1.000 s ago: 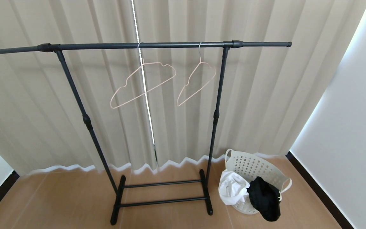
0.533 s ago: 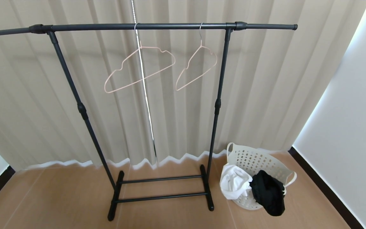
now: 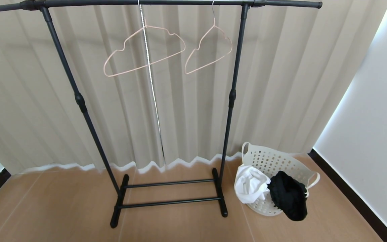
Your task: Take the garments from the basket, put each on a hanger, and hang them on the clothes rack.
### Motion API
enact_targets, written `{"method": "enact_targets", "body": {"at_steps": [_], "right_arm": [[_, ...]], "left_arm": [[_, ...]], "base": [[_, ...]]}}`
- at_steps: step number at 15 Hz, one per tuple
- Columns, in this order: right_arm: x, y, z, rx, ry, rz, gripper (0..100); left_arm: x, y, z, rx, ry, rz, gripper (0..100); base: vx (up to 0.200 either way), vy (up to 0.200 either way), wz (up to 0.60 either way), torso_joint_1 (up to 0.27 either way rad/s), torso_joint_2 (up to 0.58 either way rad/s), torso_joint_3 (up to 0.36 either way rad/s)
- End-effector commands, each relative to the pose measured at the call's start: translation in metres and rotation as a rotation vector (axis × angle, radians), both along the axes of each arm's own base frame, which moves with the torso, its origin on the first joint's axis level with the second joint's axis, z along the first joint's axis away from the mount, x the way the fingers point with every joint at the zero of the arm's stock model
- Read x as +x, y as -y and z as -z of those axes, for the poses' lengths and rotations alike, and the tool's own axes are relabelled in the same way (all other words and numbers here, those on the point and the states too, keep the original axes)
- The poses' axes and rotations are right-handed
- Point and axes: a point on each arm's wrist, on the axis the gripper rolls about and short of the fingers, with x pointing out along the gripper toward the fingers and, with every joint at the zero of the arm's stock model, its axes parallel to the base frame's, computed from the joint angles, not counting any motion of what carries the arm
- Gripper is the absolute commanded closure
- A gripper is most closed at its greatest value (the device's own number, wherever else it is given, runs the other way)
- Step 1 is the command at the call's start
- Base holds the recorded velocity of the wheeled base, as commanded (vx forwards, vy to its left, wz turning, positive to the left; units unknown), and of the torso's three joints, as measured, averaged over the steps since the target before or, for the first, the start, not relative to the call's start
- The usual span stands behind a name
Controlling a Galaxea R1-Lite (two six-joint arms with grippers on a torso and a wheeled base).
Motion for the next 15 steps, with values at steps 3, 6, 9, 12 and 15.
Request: {"method": "enact_targets", "body": {"at_steps": [3, 6, 9, 12, 15], "right_arm": [[0.0, 0.0, -0.0001, 0.0, 0.001, -0.001, 0], [0.0, 0.0, -0.0001, 0.0, 0.001, -0.001, 0], [0.0, 0.0, -0.0002, 0.001, 0.003, 0.001, 0], [0.0, 0.0001, -0.0002, 0.006, 0.003, 0.002, 0], [0.0, 0.0, -0.0002, 0.001, 0.003, 0.001, 0]], "left_arm": [[0.0, 0.0, -0.0001, 0.0, 0.0, 0.0, 0], [0.0, 0.0, 0.0001, 0.0, -0.001, 0.002, 0], [0.0, 0.0, 0.0001, -0.001, -0.001, 0.002, 0], [0.0, 0.0, 0.0001, -0.001, -0.001, 0.002, 0], [0.0, 0.0, 0.0001, -0.001, -0.001, 0.002, 0]], "base": [[0.0, 0.0, 0.0, -0.11, 0.47, 0.355], [0.067, 0.0, 0.0, -0.084, 0.47, 0.377], [0.2, 0.0, 0.0, -0.041, 0.23, 0.203], [0.2, 0.0, 0.0, 0.001, 0.05, 0.041], [0.2, 0.0, 0.0, 0.001, 0.01, 0.007]]}}
